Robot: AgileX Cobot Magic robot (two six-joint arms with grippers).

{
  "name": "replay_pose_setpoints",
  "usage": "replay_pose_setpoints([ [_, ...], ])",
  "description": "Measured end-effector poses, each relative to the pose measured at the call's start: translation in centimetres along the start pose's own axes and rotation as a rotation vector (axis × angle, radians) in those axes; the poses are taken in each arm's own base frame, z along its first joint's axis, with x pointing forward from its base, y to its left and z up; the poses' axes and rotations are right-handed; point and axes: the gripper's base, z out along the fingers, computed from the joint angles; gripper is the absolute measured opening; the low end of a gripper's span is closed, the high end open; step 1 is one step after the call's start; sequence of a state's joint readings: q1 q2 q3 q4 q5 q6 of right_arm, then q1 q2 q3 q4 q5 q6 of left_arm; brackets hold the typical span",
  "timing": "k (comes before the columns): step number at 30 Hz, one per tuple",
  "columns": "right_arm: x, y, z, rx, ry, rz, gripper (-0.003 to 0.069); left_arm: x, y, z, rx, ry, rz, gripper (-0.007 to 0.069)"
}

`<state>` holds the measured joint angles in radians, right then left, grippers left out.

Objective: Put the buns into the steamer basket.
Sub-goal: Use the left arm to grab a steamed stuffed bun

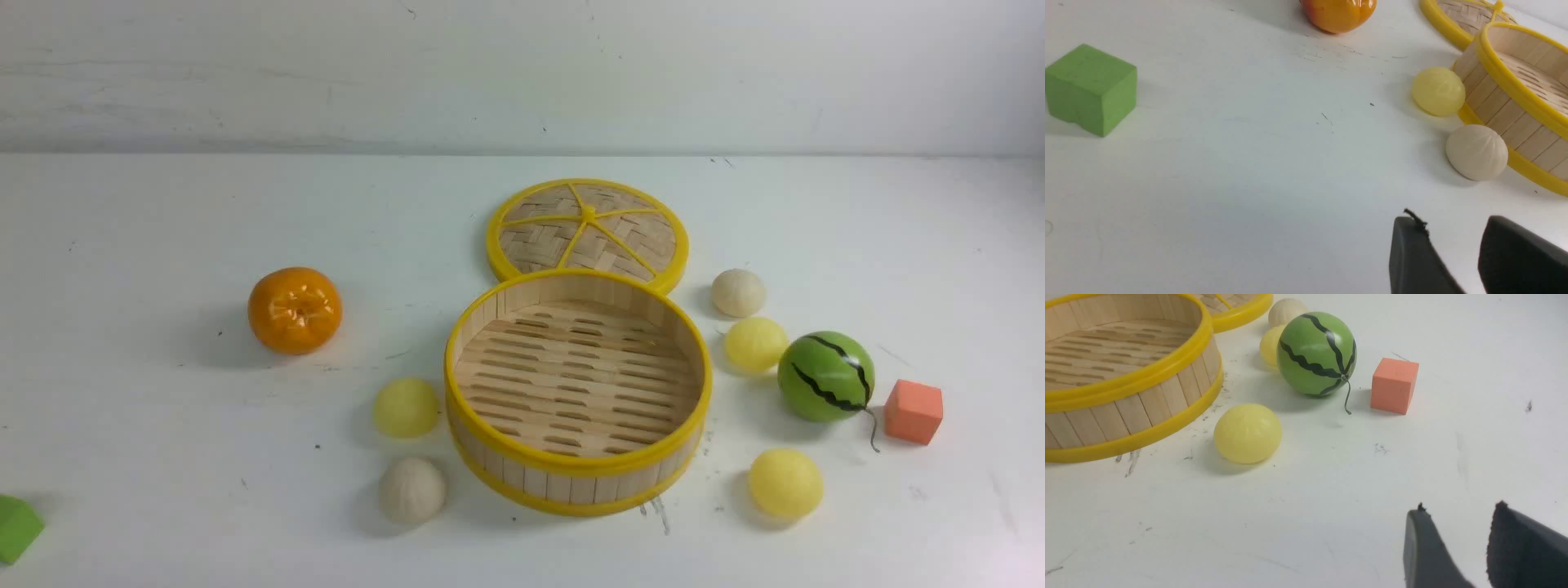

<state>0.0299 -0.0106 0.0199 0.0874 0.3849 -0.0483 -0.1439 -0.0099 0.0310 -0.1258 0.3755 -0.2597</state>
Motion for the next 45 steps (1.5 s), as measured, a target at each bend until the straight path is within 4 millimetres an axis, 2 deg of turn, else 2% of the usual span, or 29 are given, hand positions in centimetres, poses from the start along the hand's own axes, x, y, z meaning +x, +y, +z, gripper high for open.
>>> replay_pose_setpoints([
  [16,0.0,0.0,0.0,0.0,0.0,0.0,0.0239,0.0,0.0,0.0,0.0,-0.002,0.0,0.0238],
  [20,0.0,0.0,0.0,0.0,0.0,0.0,0.0239,-0.8,-0.2,0.0,0.018,-0.085,0.001,0.0238],
  [27,0.0,0.0,0.0,0.0,0.0,0.0,0.0239,-2.7,-0.9,-0.4,0.186,-0.262,-0.593,0.0238],
  [32,0.0,0.0,0.0,0.0,0.0,0.0,0.0239,-3.6,-0.9,-0.8,0.23,-0.347,-0.692,0.0237],
  [34,0.0,0.0,0.0,0.0,0.0,0.0,0.0239,-4.4,-1.4,-1.3,0.246,-0.329,-0.688,0.0222],
  [36,0.0,0.0,0.0,0.0,0.0,0.0,0.0239,-6.2,-2.7,-2.6,0.276,-0.311,-0.622,0.0187],
  [38,0.0,0.0,0.0,0.0,0.0,0.0,0.0239,-7.7,-3.7,-3.8,0.281,-0.292,-0.502,0.0158],
  [40,0.0,0.0,0.0,0.0,0.0,0.0,0.0239,-10.0,-5.4,-5.2,0.261,-0.191,-0.336,0.0122],
  [42,0.0,0.0,0.0,0.0,0.0,0.0,0.0239,-10.7,-6.0,-5.4,0.24,-0.115,-0.268,0.0112],
  [44,0.0,0.0,0.0,0.0,0.0,0.0,0.0239,-12.2,-7.2,-4.1,0.173,0.163,-0.131,0.0099],
  [45,0.0,0.0,0.0,0.0,0.0,0.0,0.0239,-12.5,-7.5,-3.8,0.159,0.239,-0.105,0.0099],
])
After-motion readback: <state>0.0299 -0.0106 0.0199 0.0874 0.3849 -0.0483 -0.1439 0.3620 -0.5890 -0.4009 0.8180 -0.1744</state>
